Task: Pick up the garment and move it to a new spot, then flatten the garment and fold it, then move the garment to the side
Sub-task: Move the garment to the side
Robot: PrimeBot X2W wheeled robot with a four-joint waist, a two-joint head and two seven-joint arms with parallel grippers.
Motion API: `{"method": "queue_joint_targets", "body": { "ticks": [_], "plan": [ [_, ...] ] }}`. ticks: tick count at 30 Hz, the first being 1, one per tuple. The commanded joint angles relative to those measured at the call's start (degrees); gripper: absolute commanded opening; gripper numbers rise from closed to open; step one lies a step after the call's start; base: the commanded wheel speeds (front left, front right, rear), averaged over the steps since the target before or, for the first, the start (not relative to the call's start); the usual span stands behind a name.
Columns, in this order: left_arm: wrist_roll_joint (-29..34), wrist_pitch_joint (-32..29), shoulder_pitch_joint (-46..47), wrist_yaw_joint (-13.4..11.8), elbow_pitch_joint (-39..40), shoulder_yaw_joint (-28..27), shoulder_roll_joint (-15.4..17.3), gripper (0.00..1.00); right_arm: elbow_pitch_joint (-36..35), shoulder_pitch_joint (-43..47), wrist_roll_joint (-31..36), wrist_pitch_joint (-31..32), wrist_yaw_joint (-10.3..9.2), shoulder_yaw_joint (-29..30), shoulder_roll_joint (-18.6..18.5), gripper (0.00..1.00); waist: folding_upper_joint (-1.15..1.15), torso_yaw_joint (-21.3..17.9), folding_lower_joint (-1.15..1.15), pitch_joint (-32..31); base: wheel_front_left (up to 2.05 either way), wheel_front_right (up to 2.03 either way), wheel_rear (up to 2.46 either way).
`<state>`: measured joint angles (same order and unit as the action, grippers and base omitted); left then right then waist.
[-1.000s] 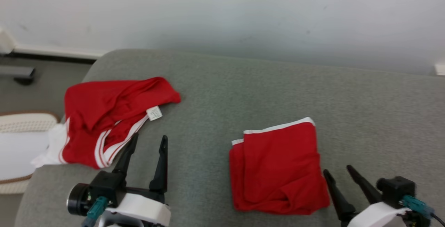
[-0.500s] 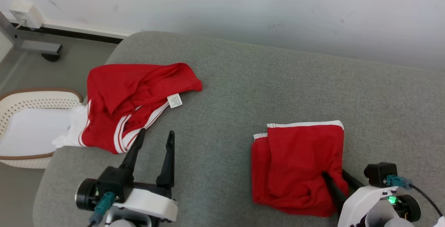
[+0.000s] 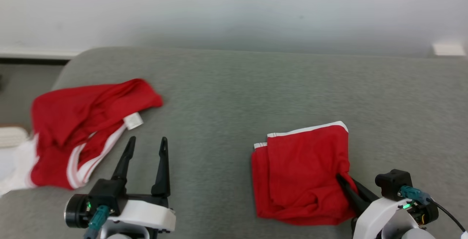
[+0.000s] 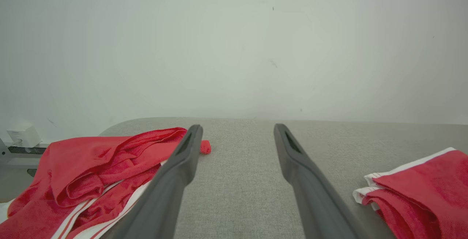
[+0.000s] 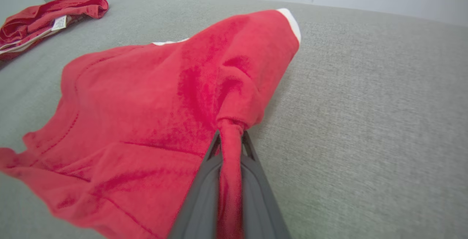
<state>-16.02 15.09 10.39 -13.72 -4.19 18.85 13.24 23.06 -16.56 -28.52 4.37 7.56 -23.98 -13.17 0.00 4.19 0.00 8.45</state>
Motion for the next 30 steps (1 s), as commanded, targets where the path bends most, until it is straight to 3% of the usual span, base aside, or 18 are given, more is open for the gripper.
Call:
{"method": "queue_joint_targets", "body": {
  "ticks": [1, 6, 12, 19, 30],
  "plan": [
    [-0.5, 0.0, -0.3, -0.3, 0.4, -0.2, 0.2, 1.0, -0.5, 0.7, -0.1, -0.6, -0.16, -0.2, -0.9, 0.0, 0.0, -6.8, 0.0, -0.3, 0.0, 0.0, 0.0],
    [-0.4, 0.0, 0.9, 0.0, 1.4, 0.1, 0.2, 1.0, -0.5, 0.3, -0.2, -0.7, -0.16, -1.2, -3.1, 0.0, 0.0, -14.3, 0.0, 0.9, 0.0, 0.0, 0.0],
    [0.6, -0.4, 3.1, 0.5, 1.7, 1.2, 0.2, 1.0, 0.9, -2.3, -1.4, -1.4, -0.16, -1.0, -4.3, 0.0, 0.0, -18.6, 0.0, 4.4, 0.0, 0.0, 0.0],
    [2.5, -1.3, 7.7, 1.7, 2.4, 3.1, 0.5, 1.0, 5.0, -9.0, -1.6, -4.1, -0.16, 0.8, -8.0, 0.0, 0.0, -18.6, 0.0, 10.1, 0.0, 0.0, 0.0],
    [6.0, -2.6, 17.3, 4.6, 4.4, 7.7, -0.6, 1.0, 21.0, -20.7, 1.0, -9.7, -0.16, 11.7, -22.1, 0.0, 0.0, -14.7, 0.0, 19.7, 0.0, 0.0, 0.0]
  ]
}}
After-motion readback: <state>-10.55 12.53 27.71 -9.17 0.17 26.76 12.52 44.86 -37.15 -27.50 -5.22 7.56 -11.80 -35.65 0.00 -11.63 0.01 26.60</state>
